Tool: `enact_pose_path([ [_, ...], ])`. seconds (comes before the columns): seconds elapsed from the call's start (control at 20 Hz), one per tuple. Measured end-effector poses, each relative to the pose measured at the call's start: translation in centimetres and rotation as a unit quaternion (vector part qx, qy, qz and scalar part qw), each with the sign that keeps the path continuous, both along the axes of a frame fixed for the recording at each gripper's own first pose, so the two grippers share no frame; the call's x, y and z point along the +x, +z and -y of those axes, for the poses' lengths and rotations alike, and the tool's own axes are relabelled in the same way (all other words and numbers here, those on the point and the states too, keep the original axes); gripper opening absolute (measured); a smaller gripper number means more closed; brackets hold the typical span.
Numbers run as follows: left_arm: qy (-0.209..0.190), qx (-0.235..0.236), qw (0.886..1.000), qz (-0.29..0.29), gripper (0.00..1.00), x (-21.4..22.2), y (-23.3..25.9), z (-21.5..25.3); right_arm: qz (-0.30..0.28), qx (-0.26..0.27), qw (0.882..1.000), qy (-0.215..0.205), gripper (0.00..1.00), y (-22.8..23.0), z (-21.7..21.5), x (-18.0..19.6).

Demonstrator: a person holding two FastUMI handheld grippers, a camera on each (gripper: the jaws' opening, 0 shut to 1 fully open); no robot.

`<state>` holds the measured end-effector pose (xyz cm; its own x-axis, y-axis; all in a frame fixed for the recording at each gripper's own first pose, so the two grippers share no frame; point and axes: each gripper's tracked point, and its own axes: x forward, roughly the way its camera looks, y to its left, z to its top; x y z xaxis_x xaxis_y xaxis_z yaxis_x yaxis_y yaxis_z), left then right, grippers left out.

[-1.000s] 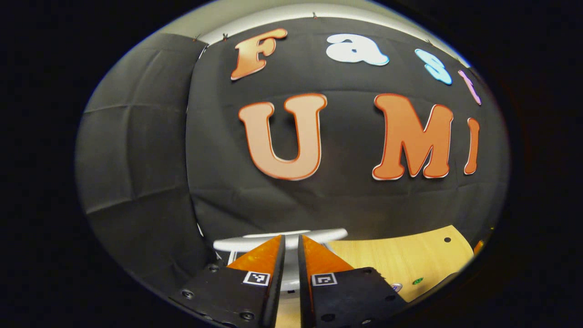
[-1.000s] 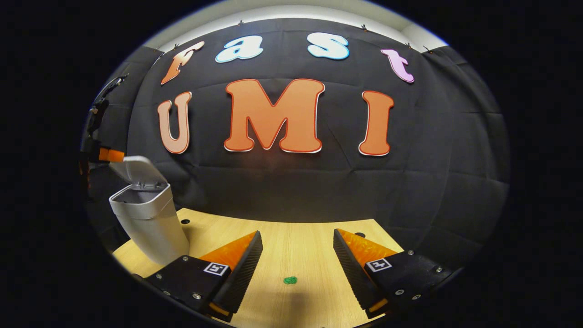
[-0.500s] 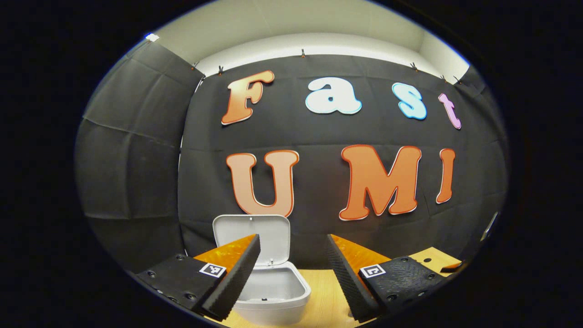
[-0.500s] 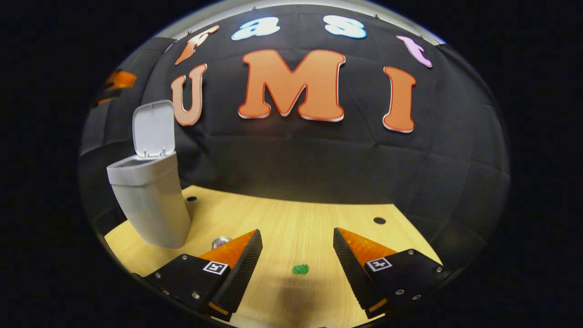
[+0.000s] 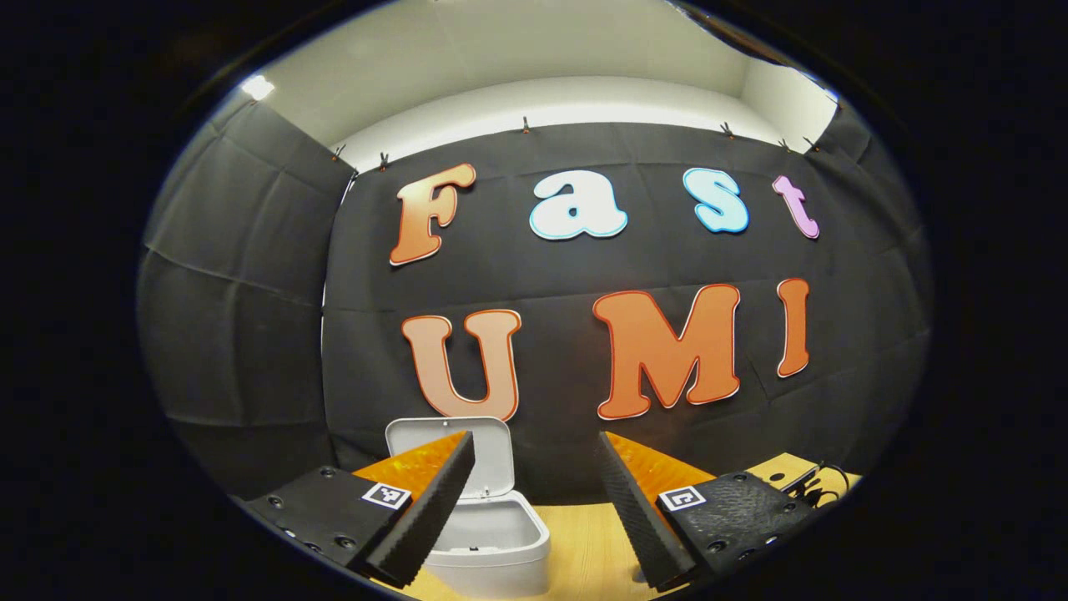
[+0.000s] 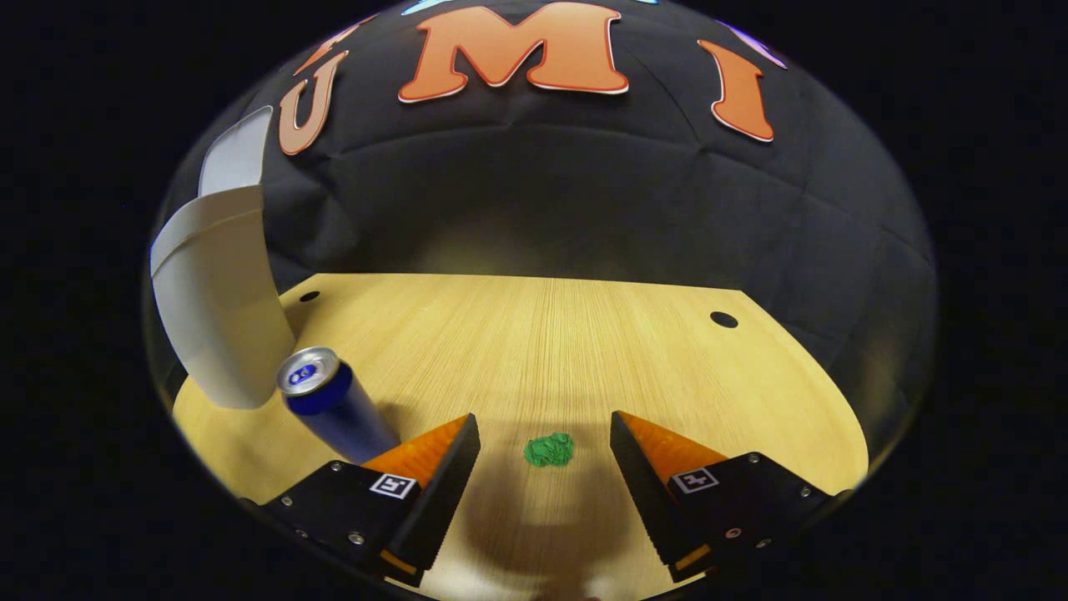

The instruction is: Press the lid of the desktop garbage bin to open it, pick up the crumpled paper on the desktop and throw it into the bin, then pick up the pop can on the desktop and drop it into the bin, and finally close the garbage bin lid.

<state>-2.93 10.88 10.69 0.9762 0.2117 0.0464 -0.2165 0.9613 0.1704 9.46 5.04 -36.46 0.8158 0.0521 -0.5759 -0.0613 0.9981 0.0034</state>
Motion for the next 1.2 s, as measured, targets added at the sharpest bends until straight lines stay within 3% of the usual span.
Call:
enact_pose_path([
  [0.25, -0.015, 0.02, 1.0, -0.001, 0.96, -0.1, 0.4, 2.0, -0.041, -0.009, 0.999, -0.012, 0.92, -3.4, 0.4, 0.5],
  [0.35, -0.017, 0.018, 1.0, -0.004, 0.98, -0.1, 0.2, 2.3, -0.048, -0.013, 0.999, -0.015, 0.85, -4.1, 0.9, 0.8],
  [0.45, -0.018, 0.012, 1.0, -0.009, 0.99, -0.2, -0.2, 2.4, -0.07, -0.017, 0.997, -0.02, 0.72, -5.4, 1.2, 0.6],
  [0.55, -0.018, 0.01, 1.0, -0.013, 0.98, -0.3, -0.3, 2.2, -0.086, -0.02, 0.996, -0.017, 0.47, -6.2, 1.0, -0.2],
  [0.8, -0.019, 0.005, 1.0, -0.014, 0.99, -0.7, -0.1, 2.0, -0.088, -0.011, 0.996, -0.019, 0.24, -5.2, 0.5, -0.3],
  [1.0, -0.023, -0.012, 1.0, -0.014, 0.99, -1.2, -0.3, 1.3, -0.074, 0.002, 0.997, -0.013, 0.16, -2.5, 0.2, -1.0],
  [1.05, -0.023, -0.018, 0.999, -0.013, 0.94, -1.2, -0.5, 1.0, -0.064, 0.001, 0.998, -0.01, 0.16, -1.3, 0.2, -1.1],
  [1.2, -0.026, -0.04, 0.999, -0.007, 0.99, -1.6, -0.7, 0.2, -0.025, 0.008, 1.0, -0.004, 0.15, 3.8, -0.7, -1.1],
])
